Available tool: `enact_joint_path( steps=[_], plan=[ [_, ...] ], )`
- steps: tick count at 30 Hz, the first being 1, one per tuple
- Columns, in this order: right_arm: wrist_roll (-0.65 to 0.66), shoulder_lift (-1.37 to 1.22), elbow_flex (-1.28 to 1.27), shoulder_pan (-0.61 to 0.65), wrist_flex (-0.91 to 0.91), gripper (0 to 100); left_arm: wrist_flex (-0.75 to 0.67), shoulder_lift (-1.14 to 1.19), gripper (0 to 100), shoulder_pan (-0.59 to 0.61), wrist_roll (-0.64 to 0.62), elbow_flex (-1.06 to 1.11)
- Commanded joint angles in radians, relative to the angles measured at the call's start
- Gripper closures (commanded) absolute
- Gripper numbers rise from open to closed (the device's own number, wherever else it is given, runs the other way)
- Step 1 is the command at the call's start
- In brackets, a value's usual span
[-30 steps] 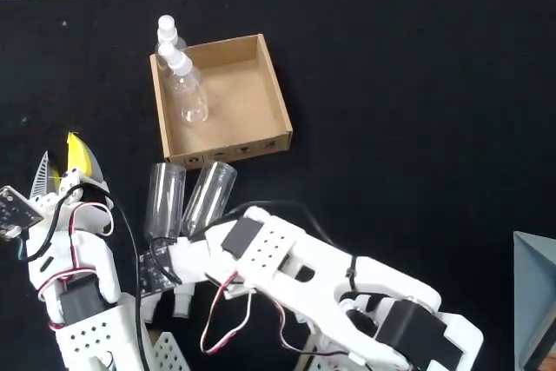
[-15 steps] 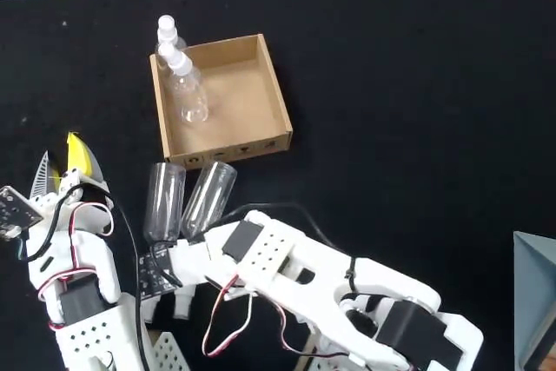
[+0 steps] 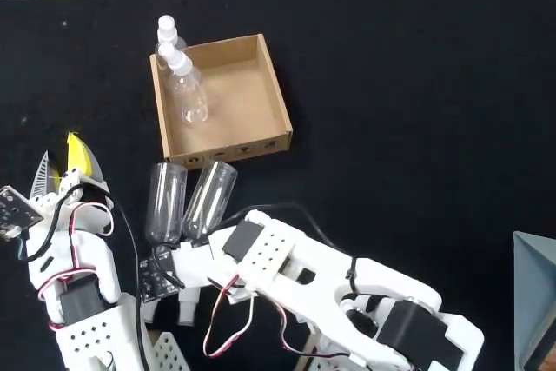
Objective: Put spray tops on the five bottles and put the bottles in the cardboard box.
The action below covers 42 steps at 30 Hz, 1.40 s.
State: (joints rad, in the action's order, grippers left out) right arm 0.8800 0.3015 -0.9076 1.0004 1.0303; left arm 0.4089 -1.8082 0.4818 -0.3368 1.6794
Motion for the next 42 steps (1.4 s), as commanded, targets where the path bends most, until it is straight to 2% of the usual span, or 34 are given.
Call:
enact_joint_path(
  steps=[1,10,22,27,34,42],
  plan=[
    [-0.003,0.061,0.019,-0.031,0.020,83.6,-0.028,-0.018,85,0.004,0.000,0.021],
    [-0.003,0.061,0.094,-0.120,0.084,90.4,-0.029,-0.018,85,0.004,-0.002,0.021],
    [-0.012,0.154,0.162,-0.222,0.084,90.6,-0.029,-0.018,85,0.004,-0.002,0.021],
    [-0.127,0.277,0.160,-0.256,0.077,90.6,-0.028,-0.018,85,0.002,0.000,0.021],
    [-0.203,0.337,0.168,-0.272,0.072,90.6,-0.023,-0.018,85,0.002,0.003,0.021],
    [-0.371,0.349,0.168,-0.361,-0.075,90.6,-0.023,-0.018,85,-0.002,0.003,0.021]
  ],
)
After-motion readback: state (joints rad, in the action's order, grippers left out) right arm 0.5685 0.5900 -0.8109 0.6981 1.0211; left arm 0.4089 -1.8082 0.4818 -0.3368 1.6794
